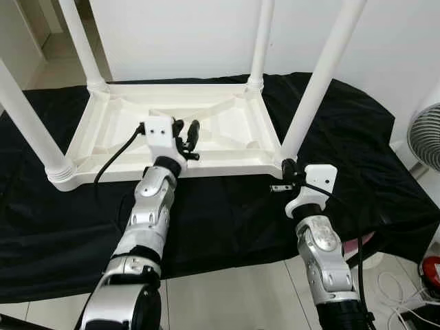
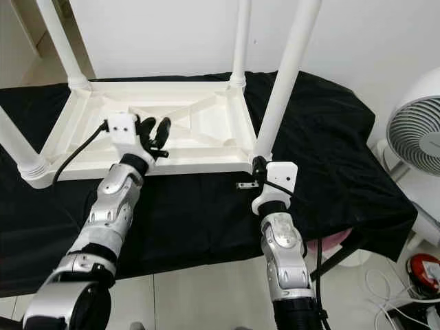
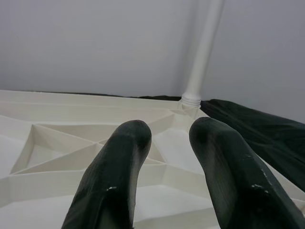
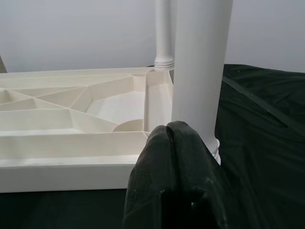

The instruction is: Building children table

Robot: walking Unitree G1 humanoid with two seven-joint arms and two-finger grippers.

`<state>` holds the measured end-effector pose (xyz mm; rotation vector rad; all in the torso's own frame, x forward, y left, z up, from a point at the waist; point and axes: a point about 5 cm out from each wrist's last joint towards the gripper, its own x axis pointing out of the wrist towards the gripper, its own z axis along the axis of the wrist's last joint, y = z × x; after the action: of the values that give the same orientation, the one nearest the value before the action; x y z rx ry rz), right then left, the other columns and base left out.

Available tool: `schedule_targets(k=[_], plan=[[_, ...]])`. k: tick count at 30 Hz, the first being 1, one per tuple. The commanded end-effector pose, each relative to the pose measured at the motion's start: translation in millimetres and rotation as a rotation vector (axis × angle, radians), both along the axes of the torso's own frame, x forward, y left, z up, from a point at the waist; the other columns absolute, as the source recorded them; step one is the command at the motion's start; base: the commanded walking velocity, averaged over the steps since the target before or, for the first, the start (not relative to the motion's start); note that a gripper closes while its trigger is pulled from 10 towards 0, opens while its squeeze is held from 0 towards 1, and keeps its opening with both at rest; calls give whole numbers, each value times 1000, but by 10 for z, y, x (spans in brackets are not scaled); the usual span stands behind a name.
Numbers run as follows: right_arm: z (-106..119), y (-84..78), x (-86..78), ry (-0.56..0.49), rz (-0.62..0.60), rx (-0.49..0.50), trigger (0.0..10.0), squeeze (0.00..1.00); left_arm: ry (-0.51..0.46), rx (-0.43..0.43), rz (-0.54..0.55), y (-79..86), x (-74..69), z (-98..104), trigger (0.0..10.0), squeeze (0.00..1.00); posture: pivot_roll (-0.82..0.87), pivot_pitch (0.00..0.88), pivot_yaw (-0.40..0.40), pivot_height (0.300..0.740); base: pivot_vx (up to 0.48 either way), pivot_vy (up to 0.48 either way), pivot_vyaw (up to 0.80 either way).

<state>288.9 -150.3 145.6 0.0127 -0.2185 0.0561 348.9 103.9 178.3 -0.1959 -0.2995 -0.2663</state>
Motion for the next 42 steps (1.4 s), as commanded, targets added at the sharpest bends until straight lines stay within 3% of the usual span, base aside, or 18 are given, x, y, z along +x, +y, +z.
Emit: schedule_targets(k=[1, 5, 6, 10, 13, 21, 32, 37, 42], plan=[[-23, 3, 8, 3, -3, -10, 10000, 0, -2, 12, -18, -45, -38, 36, 10000, 0, -167, 0, 8, 740, 0, 0, 0], [-17, 25, 27, 5, -3, -8, 10000, 0, -14, 15, -34, -56, -78, 92, 10000, 0, -170, 0, 12, 740, 0, 0, 0], [-10, 37, 31, 3, -7, -6, 10000, 0, -30, 35, -46, -55, -169, 120, 10000, 0, -177, 0, 23, 740, 0, 0, 0], [-15, 36, 30, 3, -13, -2, 10000, 0, -31, 38, -48, -43, -247, 116, 10000, 0, -177, 0, 23, 740, 0, 0, 0], [-32, 46, 28, 5, -14, -1, 10000, 0, -16, 96, -54, -43, -338, 24, 10000, 0, -177, 0, 23, 740, 0, 0, 0], [-54, 179, 15, 1, 61, -53, 10000, 0, 7, 280, -211, -268, -209, -81, 10000, 0, -160, 0, 17, 740, 0, 0, 0], [-59, 81, -54, 0, 25, -42, 10000, 0, 85, 485, -297, -209, -186, -331, 10000, 0, -172, 0, 32, 740, 0, 0, 0], [-64, 146, -217, -6, 84, -12, 10000, 0, 98, 539, -303, -64, -4, -245, 10000, 0, -175, 22, 31, 740, 0, 0, 0], [-88, 176, -334, 10, 110, -2, 10000, 0, 104, 584, -301, 62, 91, -174, 10000, 0, -182, 69, 38, 740, 0, 0, 0]])
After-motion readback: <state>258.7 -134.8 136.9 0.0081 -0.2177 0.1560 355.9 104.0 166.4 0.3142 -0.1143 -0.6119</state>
